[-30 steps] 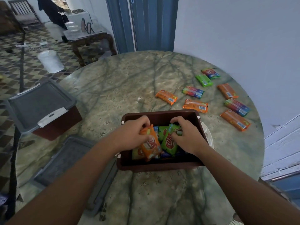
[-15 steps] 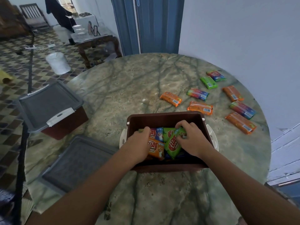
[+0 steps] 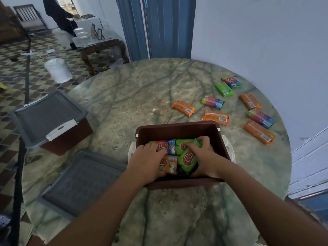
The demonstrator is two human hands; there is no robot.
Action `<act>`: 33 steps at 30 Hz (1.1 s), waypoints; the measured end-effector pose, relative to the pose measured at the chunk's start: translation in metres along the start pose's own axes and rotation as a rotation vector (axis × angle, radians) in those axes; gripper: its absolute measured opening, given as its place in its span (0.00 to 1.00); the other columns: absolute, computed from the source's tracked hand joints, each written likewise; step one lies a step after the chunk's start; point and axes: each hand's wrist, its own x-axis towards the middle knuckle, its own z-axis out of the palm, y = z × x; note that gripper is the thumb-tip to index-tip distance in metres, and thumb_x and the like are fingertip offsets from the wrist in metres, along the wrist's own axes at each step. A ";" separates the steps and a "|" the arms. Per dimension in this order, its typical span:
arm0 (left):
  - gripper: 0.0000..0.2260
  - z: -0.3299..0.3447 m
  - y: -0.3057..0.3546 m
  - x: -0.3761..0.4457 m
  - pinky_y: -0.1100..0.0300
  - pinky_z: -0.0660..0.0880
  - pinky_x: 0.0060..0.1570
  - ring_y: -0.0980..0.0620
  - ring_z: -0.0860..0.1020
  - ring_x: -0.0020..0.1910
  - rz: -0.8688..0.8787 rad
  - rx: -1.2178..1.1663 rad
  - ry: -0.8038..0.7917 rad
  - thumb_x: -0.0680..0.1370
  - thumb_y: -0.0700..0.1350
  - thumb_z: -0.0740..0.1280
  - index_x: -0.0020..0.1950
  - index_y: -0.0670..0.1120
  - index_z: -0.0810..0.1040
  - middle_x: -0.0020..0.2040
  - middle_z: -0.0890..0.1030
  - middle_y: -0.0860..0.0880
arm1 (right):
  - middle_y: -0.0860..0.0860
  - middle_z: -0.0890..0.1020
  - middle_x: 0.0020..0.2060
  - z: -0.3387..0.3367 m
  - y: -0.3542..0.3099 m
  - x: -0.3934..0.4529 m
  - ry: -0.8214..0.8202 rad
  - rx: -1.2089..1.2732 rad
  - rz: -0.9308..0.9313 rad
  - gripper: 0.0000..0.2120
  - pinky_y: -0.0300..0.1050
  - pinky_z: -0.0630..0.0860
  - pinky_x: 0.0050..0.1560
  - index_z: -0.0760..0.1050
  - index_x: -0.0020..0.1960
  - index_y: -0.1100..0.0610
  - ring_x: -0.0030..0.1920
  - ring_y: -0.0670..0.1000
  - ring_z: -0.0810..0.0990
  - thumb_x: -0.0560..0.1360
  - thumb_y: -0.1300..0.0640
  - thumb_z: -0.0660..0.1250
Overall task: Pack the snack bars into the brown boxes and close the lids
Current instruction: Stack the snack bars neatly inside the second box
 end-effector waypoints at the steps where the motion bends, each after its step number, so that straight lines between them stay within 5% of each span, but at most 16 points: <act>1: 0.34 0.000 0.000 0.000 0.51 0.67 0.64 0.47 0.72 0.64 0.001 -0.015 0.010 0.71 0.66 0.71 0.73 0.58 0.65 0.67 0.72 0.49 | 0.52 0.47 0.71 0.000 0.000 0.000 0.025 -0.035 -0.002 0.47 0.49 0.67 0.76 0.62 0.77 0.45 0.73 0.61 0.60 0.65 0.51 0.83; 5: 0.31 -0.001 -0.001 0.000 0.51 0.66 0.63 0.48 0.73 0.62 0.026 -0.002 0.019 0.71 0.67 0.70 0.69 0.59 0.66 0.64 0.74 0.50 | 0.54 0.55 0.68 0.001 -0.002 0.000 0.166 -0.223 -0.044 0.40 0.54 0.70 0.72 0.66 0.73 0.47 0.66 0.58 0.61 0.66 0.43 0.81; 11: 0.28 -0.002 0.001 0.000 0.50 0.66 0.63 0.48 0.70 0.63 0.013 0.014 0.037 0.71 0.67 0.69 0.68 0.57 0.70 0.63 0.72 0.49 | 0.51 0.67 0.66 -0.002 -0.004 0.003 0.122 -0.360 -0.045 0.48 0.55 0.71 0.66 0.65 0.74 0.50 0.64 0.55 0.66 0.62 0.32 0.78; 27: 0.28 -0.001 0.001 0.001 0.51 0.68 0.63 0.49 0.71 0.63 0.026 -0.030 0.020 0.73 0.70 0.68 0.69 0.59 0.73 0.63 0.74 0.52 | 0.53 0.69 0.65 0.002 -0.009 0.003 0.088 -0.414 0.001 0.49 0.56 0.72 0.65 0.65 0.71 0.50 0.64 0.56 0.68 0.61 0.22 0.71; 30: 0.25 0.001 0.001 -0.003 0.53 0.71 0.56 0.50 0.69 0.56 -0.007 -0.294 0.331 0.71 0.71 0.68 0.58 0.55 0.79 0.55 0.71 0.52 | 0.50 0.71 0.55 -0.006 -0.014 -0.002 0.330 -0.275 -0.049 0.38 0.52 0.75 0.56 0.71 0.61 0.50 0.57 0.53 0.70 0.68 0.19 0.59; 33: 0.21 -0.005 -0.009 -0.005 0.57 0.64 0.53 0.51 0.65 0.54 -0.261 -0.375 0.645 0.72 0.66 0.71 0.53 0.51 0.75 0.54 0.68 0.50 | 0.50 0.74 0.52 -0.019 -0.014 0.000 0.669 -0.318 -0.134 0.18 0.52 0.76 0.52 0.73 0.58 0.50 0.53 0.54 0.72 0.78 0.38 0.64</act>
